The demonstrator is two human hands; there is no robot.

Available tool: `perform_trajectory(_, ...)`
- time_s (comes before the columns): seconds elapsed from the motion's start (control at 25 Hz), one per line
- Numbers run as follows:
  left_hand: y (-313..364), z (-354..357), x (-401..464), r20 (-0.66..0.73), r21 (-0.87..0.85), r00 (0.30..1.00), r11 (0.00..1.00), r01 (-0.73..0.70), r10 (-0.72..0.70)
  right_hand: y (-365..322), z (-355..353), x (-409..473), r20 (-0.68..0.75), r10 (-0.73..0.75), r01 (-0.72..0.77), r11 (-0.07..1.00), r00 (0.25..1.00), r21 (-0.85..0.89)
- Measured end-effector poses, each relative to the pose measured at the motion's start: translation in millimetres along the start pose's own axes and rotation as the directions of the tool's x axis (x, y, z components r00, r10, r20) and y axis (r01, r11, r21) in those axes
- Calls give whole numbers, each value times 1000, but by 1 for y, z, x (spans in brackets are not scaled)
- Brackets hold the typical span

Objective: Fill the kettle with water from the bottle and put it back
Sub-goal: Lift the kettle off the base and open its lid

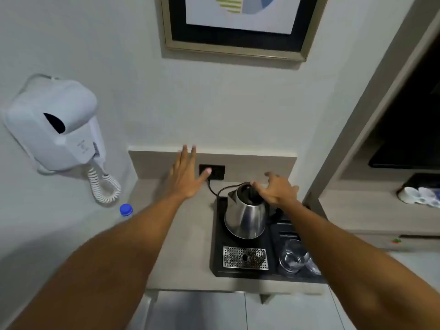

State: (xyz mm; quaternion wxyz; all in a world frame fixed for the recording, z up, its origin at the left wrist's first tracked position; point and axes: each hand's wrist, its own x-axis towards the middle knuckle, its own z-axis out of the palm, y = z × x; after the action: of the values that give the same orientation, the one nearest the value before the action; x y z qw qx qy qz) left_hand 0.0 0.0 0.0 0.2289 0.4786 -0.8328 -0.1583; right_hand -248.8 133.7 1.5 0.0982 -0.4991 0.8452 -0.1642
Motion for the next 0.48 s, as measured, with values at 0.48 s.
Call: perform_trajectory(0.48,-97,100,-99,392,271,914,963,-8,-103,18,49,19,200,84,-73,996,976,-59)
